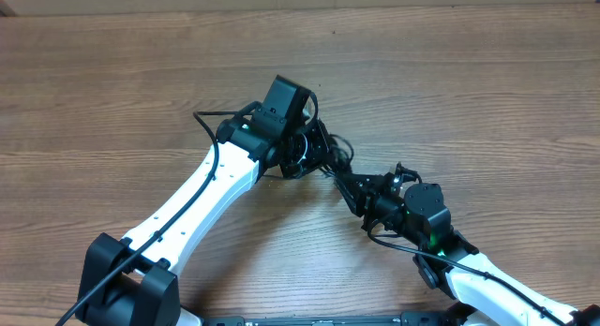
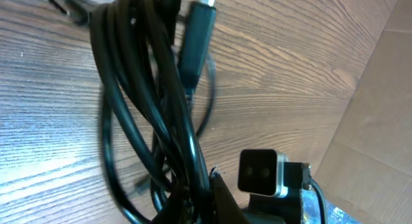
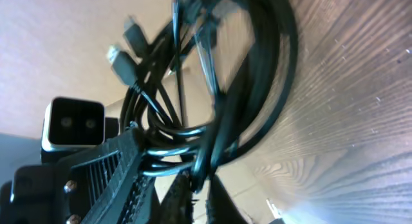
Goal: Untangle cables
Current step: 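Grasp a cable strand with the right gripper and pull apart, then release the cable onto the table and withdraw both grippers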
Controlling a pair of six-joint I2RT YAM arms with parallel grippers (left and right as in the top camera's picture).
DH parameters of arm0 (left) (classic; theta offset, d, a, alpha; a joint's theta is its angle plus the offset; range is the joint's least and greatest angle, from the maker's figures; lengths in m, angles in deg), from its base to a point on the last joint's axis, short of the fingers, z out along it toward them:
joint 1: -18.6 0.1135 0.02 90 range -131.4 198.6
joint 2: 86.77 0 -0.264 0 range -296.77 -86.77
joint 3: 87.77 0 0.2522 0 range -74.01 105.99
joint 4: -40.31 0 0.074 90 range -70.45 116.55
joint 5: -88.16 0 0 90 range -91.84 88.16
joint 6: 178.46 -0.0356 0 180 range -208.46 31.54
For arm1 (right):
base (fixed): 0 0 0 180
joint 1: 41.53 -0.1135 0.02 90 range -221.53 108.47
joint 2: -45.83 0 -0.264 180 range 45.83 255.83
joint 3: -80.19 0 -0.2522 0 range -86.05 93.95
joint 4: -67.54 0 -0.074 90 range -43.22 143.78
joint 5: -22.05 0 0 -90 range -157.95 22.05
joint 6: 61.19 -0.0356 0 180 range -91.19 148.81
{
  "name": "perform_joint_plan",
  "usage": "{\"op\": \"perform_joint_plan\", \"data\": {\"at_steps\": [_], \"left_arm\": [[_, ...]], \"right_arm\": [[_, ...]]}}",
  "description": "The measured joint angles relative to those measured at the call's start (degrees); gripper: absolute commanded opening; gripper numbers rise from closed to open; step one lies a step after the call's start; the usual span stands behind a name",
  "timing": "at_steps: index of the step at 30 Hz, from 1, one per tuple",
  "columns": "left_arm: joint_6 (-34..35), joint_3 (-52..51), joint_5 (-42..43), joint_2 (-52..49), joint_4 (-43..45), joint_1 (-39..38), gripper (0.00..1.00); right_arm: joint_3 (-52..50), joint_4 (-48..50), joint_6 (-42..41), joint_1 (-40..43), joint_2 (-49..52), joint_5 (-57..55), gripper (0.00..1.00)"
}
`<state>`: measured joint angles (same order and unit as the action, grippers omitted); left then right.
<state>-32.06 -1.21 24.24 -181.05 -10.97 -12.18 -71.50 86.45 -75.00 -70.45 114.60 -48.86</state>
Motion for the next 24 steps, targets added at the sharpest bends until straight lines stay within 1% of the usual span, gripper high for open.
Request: {"op": "perform_joint_plan", "data": {"at_steps": [4, 10, 16, 20, 24], "left_arm": [[1.0, 0.0, 0.9, 0.0, 1.7, 0.0, 0.04], [1.8, 0.0, 4.7, 0.0, 3.8, 0.0, 0.04], [2.0, 0.0, 6.8, 0.0, 4.1, 0.0, 0.04], [1.9, 0.0, 7.7, 0.0, 4.1, 0.2, 0.05], [1.2, 0.0, 9.8, 0.0, 4.1, 2.0, 0.04]], "right_arm": [[0.0, -3.3, 0.1, 0.0, -0.1, -0.6, 0.04], [0.1, -9.5, 1.1, 0.0, -0.2, -3.5, 0.04], [0.1, -13.1, 4.5, 0.0, -0.2, -7.0, 0.04], [0.1, -18.0, 6.2, 0.0, -0.3, -9.1, 0.04], [0.1, -21.1, 8.4, 0.0, -0.3, -10.4, 0.04]]}}
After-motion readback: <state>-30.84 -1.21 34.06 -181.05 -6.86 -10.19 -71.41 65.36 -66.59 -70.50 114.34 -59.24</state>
